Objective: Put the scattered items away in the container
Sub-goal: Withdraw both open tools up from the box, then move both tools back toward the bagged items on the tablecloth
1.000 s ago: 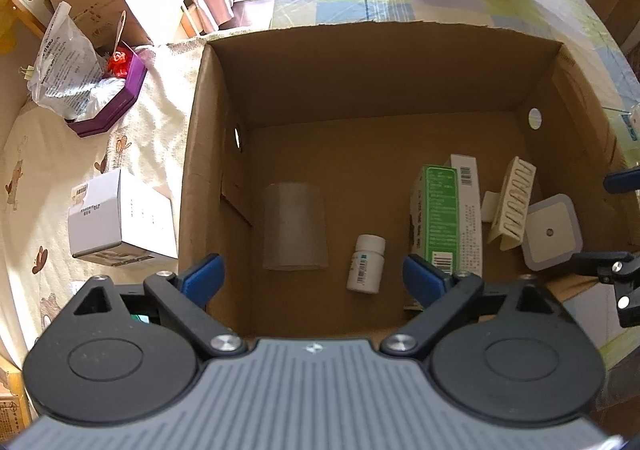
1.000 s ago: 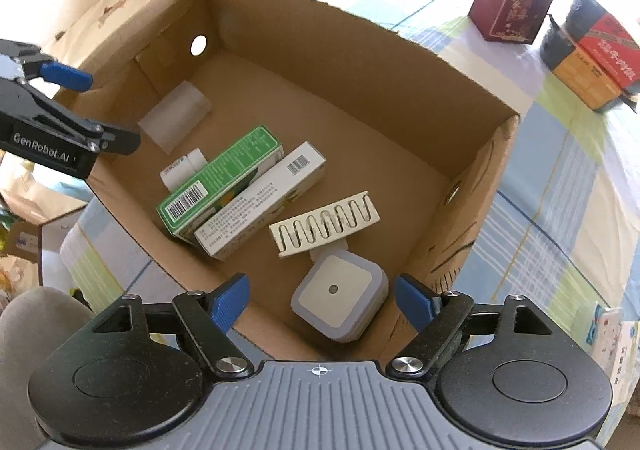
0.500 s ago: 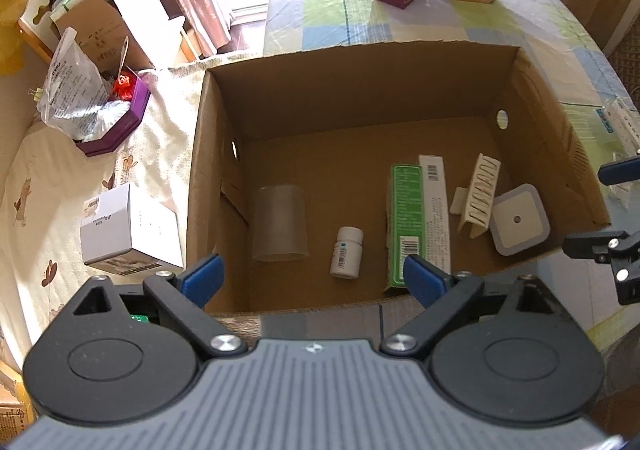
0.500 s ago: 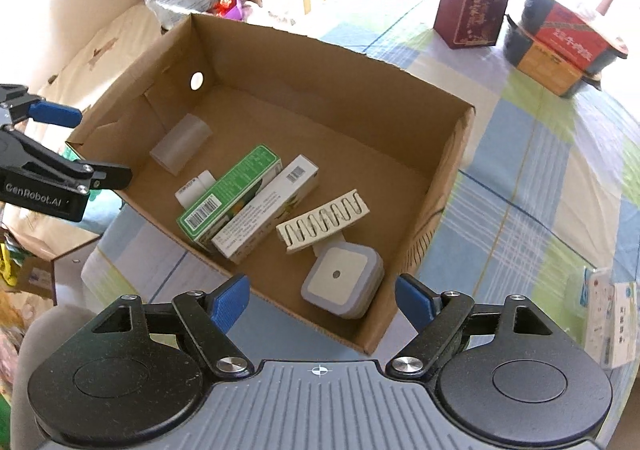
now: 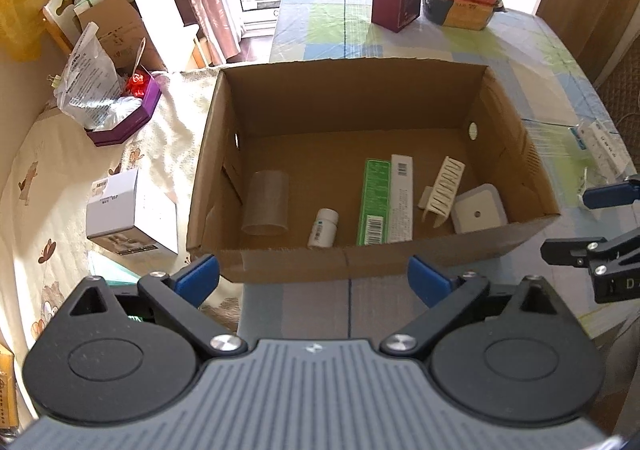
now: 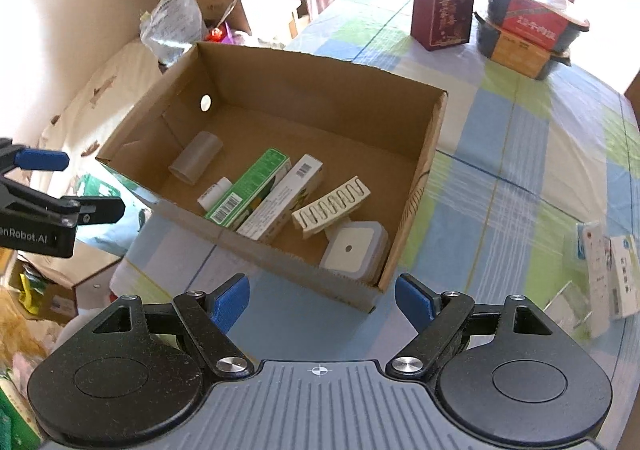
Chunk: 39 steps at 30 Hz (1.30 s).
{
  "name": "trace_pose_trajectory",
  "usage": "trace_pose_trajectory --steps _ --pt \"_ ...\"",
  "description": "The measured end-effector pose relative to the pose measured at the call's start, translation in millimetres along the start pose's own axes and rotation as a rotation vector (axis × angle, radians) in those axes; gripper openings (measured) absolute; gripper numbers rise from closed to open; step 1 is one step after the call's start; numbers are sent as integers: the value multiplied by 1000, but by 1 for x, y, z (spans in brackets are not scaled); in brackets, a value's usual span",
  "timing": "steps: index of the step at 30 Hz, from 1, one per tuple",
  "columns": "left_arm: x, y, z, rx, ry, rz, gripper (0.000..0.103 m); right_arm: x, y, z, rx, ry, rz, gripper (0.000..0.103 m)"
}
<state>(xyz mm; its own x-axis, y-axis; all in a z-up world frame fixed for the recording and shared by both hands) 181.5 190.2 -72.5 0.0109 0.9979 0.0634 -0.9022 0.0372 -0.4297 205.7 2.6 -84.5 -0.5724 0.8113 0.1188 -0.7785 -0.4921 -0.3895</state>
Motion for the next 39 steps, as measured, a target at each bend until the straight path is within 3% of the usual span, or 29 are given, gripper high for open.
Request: trace_pose_trajectory --steps 19,39 --pt "-35 42 47 -64 48 54 99 13 50 42 -73 6 -32 86" --pt "-95 59 56 -85 71 13 99 -25 90 71 -126 39 -147 86"
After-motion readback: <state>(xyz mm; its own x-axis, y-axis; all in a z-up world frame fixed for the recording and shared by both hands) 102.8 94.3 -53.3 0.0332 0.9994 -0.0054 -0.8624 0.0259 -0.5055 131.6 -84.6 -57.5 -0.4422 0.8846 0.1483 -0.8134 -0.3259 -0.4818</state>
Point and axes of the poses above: each gripper's, at about its wrist camera, not at the fingertips, and z roughly against the way its jaws point, x to its left, y to its underside, the point moved 5 cm from there along -z, roughly the way its jaws point, and after that the axes turned 2 degrees about x, right-handed, at the moved point
